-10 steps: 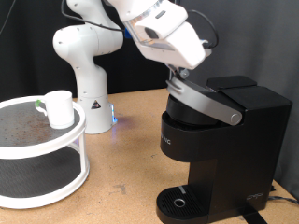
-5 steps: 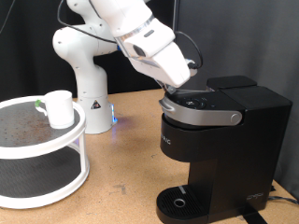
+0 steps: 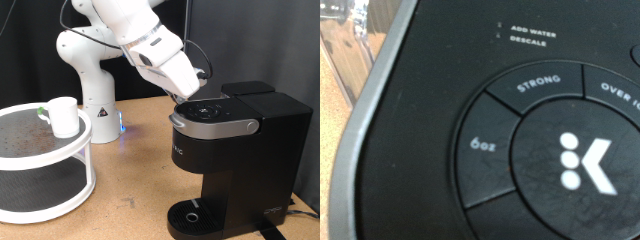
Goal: Make a cup of coffee with the keurig machine
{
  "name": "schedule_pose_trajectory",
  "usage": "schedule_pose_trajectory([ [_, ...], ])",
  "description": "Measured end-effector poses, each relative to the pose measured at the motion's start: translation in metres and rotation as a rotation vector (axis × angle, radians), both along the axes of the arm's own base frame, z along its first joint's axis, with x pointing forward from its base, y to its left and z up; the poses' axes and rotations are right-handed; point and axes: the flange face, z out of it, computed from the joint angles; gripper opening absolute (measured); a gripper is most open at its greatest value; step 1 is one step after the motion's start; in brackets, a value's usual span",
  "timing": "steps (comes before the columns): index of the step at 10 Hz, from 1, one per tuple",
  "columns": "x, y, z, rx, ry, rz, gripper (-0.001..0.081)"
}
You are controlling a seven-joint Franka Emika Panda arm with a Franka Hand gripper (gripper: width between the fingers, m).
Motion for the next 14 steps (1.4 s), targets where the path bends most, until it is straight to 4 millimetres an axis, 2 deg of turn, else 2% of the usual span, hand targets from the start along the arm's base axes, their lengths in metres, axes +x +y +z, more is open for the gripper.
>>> schedule_pose_trajectory([
  [2,0.004,-0.002,0.008,0.077,-0.013,-0.049,0.0003],
  [4,0.009,-0.009,0.029,0.171,-0.033,-0.098,0.0003],
  [6,0.013,-0.014,0.049,0.208,0.001,-0.076,0.0003],
  [8,0.013,-0.015,0.044,0.204,-0.007,-0.106,0.0003],
  [9,0.011,-0.017,0.041,0.235,0.009,-0.189,0.0003],
  [11,-0.005,-0.030,0.040,0.340,0.061,-0.373,0.0003],
  [14,-0.040,-0.051,0.042,0.296,0.159,-0.256,0.0003],
])
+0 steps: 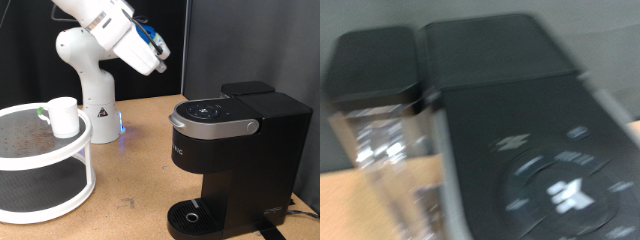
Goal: Make a cup of coffee with the keurig machine
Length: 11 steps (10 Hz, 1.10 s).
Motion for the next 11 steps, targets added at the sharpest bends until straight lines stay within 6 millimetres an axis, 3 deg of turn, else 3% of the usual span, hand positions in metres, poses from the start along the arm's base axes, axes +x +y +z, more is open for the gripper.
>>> schedule_pose_trajectory([
  [2,-0.020,-0.014,0.001,-0.030,-0.011,0.043,0.0003],
  [8,-0.081,-0.048,0.006,0.012,-0.136,-0.107,0.0003],
  [11,-0.091,-0.048,0.004,0.006,-0.113,-0.100,0.0003],
])
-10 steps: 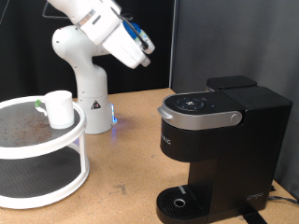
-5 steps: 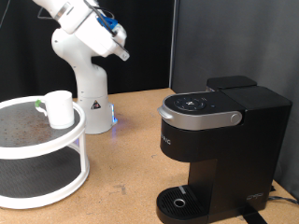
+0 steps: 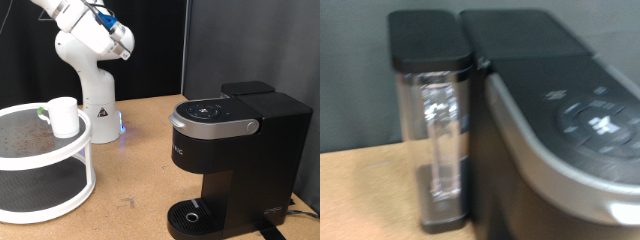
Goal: Make a cup of coffee with the keurig machine
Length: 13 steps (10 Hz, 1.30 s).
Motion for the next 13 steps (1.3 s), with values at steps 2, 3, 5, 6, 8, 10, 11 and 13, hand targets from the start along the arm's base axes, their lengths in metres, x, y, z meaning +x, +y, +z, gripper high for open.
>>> schedule_pose_trajectory([
  [2,-0.018,-0.014,-0.008,0.004,0.095,0.037,0.0003],
  [3,-0.028,-0.026,-0.011,0.018,0.122,0.039,0.0003],
  [5,-0.046,-0.049,-0.012,0.027,0.110,0.039,0.0003],
  [6,-0.058,-0.060,-0.013,0.032,0.106,0.067,0.0003],
  [8,-0.081,-0.080,-0.014,0.033,0.087,0.116,0.0003],
  [10,-0.088,-0.085,-0.012,0.036,0.068,0.120,0.0003],
  [11,-0.089,-0.085,-0.013,0.039,0.071,0.117,0.0003],
  [13,-0.099,-0.100,-0.019,0.075,0.067,0.089,0.0003],
])
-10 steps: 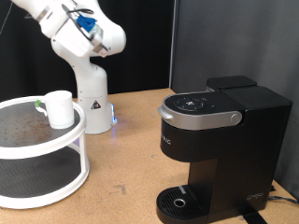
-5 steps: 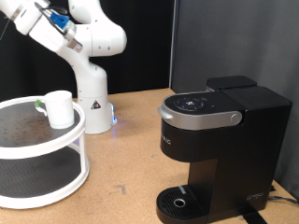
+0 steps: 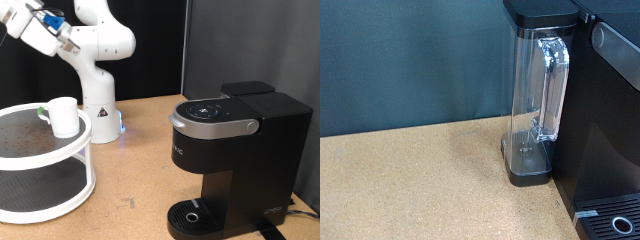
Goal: Make a cup of coffee with the keurig machine
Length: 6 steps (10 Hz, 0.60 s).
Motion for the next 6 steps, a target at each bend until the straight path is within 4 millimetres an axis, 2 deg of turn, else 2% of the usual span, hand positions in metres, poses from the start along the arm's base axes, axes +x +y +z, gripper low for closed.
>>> schedule_pose_trajectory([
  [4,-0.035,-0.051,-0.009,0.001,-0.076,-0.072,0.0003],
  [6,-0.044,-0.071,-0.011,-0.019,-0.090,-0.126,0.0003],
])
